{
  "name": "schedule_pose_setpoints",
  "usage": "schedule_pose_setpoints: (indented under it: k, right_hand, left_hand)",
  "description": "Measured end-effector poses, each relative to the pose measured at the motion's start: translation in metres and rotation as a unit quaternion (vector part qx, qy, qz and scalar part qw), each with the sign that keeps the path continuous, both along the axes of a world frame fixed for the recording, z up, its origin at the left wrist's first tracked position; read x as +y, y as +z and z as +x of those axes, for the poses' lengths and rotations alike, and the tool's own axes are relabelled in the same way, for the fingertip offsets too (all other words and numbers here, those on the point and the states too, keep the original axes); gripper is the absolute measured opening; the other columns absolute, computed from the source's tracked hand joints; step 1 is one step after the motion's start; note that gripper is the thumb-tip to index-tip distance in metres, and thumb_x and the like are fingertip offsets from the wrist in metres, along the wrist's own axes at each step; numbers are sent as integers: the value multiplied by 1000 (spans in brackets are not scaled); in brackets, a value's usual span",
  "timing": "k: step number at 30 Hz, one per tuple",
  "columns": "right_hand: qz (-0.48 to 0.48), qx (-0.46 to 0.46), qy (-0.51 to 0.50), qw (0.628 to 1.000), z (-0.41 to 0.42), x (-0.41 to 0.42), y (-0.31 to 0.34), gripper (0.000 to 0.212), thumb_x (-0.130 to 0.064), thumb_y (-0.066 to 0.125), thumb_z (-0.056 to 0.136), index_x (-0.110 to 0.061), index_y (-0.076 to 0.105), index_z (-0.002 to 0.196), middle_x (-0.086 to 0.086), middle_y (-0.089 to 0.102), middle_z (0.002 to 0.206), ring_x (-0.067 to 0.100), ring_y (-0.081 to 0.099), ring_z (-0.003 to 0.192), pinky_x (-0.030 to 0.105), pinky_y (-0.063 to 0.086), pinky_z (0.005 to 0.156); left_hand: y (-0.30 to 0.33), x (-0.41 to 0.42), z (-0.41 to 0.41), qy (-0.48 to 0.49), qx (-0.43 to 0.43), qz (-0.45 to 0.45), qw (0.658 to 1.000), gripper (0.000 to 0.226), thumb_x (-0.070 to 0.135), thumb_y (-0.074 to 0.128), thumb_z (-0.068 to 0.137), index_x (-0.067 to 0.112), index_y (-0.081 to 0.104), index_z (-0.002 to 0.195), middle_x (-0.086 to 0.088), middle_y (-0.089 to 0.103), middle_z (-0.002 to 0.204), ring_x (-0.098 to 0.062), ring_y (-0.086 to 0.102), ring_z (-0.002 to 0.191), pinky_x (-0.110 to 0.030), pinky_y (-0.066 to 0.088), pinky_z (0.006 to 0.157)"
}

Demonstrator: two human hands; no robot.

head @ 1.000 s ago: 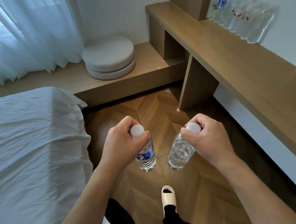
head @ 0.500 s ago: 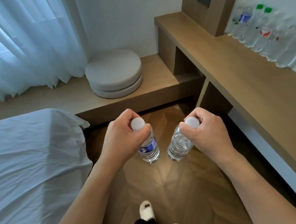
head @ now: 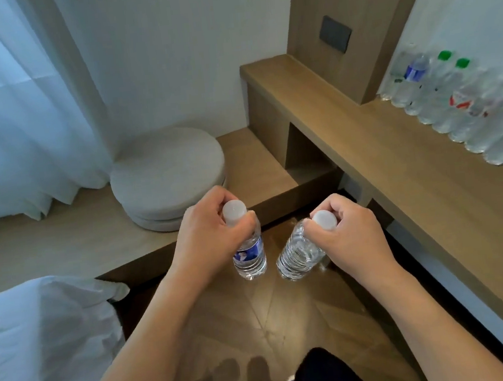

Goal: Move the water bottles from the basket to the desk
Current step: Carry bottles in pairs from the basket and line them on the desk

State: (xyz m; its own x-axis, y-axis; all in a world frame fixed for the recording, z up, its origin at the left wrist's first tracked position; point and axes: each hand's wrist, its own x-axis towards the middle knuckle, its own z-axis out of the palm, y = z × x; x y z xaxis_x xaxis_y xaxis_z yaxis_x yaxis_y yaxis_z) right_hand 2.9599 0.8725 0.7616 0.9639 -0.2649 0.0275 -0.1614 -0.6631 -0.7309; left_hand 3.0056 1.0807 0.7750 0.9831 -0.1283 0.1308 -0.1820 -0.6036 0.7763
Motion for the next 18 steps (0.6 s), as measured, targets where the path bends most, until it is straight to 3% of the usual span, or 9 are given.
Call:
schedule_pose_setpoints:
  k: [6, 12, 18]
  right_hand:
    - [4, 27, -17, 999, 124, -22, -23, 17, -41, 70, 81, -27, 60, 80, -10, 62, 75, 12, 62, 74, 31, 60, 63]
    - [18, 46, -55, 997, 235, -70, -29, 19, -42, 70, 80, -26, 60, 81, -9, 63, 76, 10, 62, 71, 30, 58, 60]
    - [78, 47, -117, 989, 324, -113, -23, 17, -38, 72, 78, -27, 59, 81, -6, 64, 80, 14, 63, 76, 42, 59, 64]
  left_hand:
    - [-21, -23, 128, -19, 25, -3, 1000, 22, 33, 75, 79, 31, 54, 84, 11, 62, 76, -6, 61, 73, -12, 39, 56]
    - [-16, -68, 247, -60, 35, 27, 997, 23, 32, 76, 79, 29, 54, 83, 10, 59, 70, 10, 56, 70, -6, 40, 52]
    - [-5, -115, 359, -93, 39, 24, 995, 20, 34, 74, 81, 29, 55, 88, 11, 62, 79, -4, 61, 74, -10, 40, 55]
